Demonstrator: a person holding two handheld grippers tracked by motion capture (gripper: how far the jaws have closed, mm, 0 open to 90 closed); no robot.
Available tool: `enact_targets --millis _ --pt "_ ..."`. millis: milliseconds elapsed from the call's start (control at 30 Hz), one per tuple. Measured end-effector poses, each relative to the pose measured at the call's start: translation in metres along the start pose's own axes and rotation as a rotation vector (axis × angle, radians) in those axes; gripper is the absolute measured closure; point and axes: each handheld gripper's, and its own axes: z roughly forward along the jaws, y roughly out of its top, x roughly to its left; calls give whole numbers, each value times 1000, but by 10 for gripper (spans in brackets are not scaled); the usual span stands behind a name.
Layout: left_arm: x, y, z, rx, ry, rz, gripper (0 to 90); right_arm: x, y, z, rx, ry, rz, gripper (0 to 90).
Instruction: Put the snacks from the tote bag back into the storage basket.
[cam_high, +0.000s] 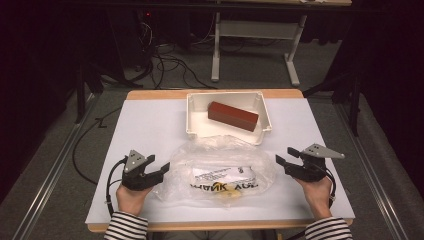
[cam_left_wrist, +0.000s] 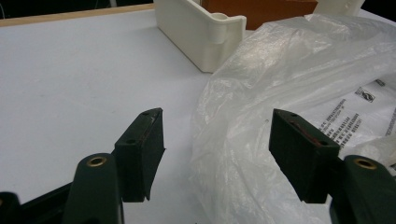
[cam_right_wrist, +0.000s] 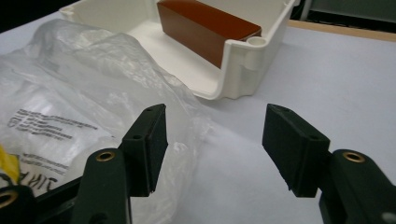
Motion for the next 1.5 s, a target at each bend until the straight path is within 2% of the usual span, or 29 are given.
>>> enact_targets --millis 133,367,767,1000,1167,1500 --pt "4 -1 0 1 25 -11 360 -5 -7 2 11 -15 22 416" --pt "9 -1 1 -13 44 -32 353 -11 -15 4 11 -44 49 420" --pt "21 -6 7 -9 82 -71 345 -22 -24 10 25 -68 77 426" --pt "25 -10 13 -1 111 -74 342 -26 -30 16 35 -74 103 427" --pt "29 -12 15 -13 128 -88 342 -28 -30 18 33 -83 106 431" --pt "32 -13 24 13 148 -85 341 -32 -32 25 45 -103 101 433"
